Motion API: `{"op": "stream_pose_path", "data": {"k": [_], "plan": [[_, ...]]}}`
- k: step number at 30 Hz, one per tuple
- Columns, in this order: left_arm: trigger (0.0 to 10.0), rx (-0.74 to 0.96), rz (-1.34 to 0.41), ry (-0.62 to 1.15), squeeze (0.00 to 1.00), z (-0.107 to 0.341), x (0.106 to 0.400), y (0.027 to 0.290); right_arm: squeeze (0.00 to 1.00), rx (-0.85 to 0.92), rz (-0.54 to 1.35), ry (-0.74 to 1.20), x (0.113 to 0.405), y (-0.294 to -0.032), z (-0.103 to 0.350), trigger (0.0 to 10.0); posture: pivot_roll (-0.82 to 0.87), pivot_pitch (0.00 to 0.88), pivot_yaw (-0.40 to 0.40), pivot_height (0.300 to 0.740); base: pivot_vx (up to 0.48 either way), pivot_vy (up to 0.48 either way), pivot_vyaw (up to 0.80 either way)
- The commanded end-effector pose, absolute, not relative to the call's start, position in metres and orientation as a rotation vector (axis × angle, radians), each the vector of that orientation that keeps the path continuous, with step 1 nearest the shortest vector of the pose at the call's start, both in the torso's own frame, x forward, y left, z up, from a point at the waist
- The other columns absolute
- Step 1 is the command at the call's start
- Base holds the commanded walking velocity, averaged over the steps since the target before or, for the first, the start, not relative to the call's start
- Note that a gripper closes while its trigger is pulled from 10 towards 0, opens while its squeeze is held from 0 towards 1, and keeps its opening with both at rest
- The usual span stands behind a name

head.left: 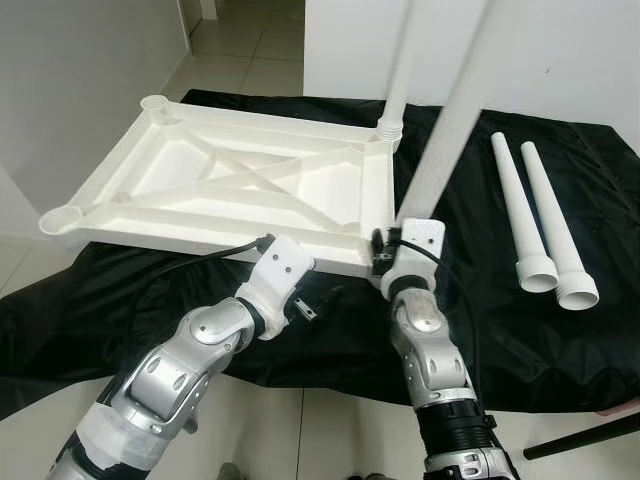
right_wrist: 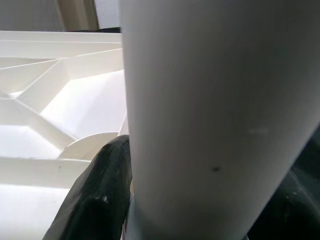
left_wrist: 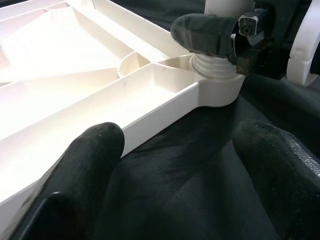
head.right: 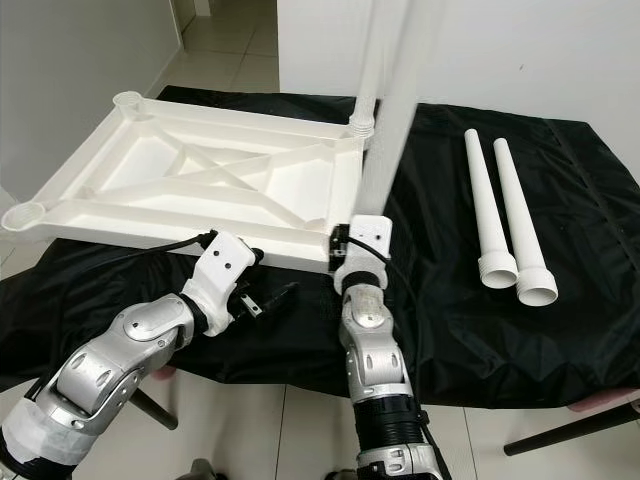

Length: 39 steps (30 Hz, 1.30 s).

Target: Building children table

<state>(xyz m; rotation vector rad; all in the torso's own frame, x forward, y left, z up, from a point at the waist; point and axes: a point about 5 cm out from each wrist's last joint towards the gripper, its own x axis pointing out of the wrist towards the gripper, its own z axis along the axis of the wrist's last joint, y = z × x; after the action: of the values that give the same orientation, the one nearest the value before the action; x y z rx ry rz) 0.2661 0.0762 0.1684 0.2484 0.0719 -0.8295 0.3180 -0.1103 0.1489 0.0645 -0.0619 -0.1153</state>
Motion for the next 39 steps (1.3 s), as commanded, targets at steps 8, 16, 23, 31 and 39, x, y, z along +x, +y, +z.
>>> {"op": "stream_pose_path", "data": {"k": [8, 16, 23, 31, 39], "plan": [[10.0, 0.257, -0.918, 0.093, 0.00, 0.166, 0.263, 0.075, 1.00, 0.121, -0.136, -0.041, 0.313, -0.120, 0.134, 10.0, -0.03, 0.102, 0.016, 0.740, 0.000, 0.000, 0.00], [10.0, 0.268, -0.910, 0.083, 0.00, 0.166, 0.265, 0.074, 0.88, 0.058, 0.116, -0.158, 0.318, -0.126, 0.145, 10.0, -0.03, 0.101, 0.022, 0.740, 0.000, 0.000, 0.00], [10.0, 0.275, -0.912, 0.077, 0.00, 0.167, 0.265, 0.073, 0.00, 0.008, 0.344, -0.154, 0.321, -0.138, 0.146, 10.0, -0.04, 0.100, 0.020, 0.740, 0.000, 0.000, 0.00], [10.0, 0.267, -0.937, 0.077, 0.00, 0.167, 0.262, 0.071, 0.00, -0.090, 0.567, -0.181, 0.338, -0.152, 0.160, 10.0, -0.03, 0.091, 0.019, 0.740, 0.000, 0.000, 0.00], [10.0, 0.280, -0.970, 0.081, 0.00, 0.165, 0.258, 0.069, 0.00, -0.171, 0.673, -0.157, 0.352, -0.156, 0.167, 6.7, -0.02, 0.088, 0.007, 0.740, 0.000, 0.000, 0.00]]}}
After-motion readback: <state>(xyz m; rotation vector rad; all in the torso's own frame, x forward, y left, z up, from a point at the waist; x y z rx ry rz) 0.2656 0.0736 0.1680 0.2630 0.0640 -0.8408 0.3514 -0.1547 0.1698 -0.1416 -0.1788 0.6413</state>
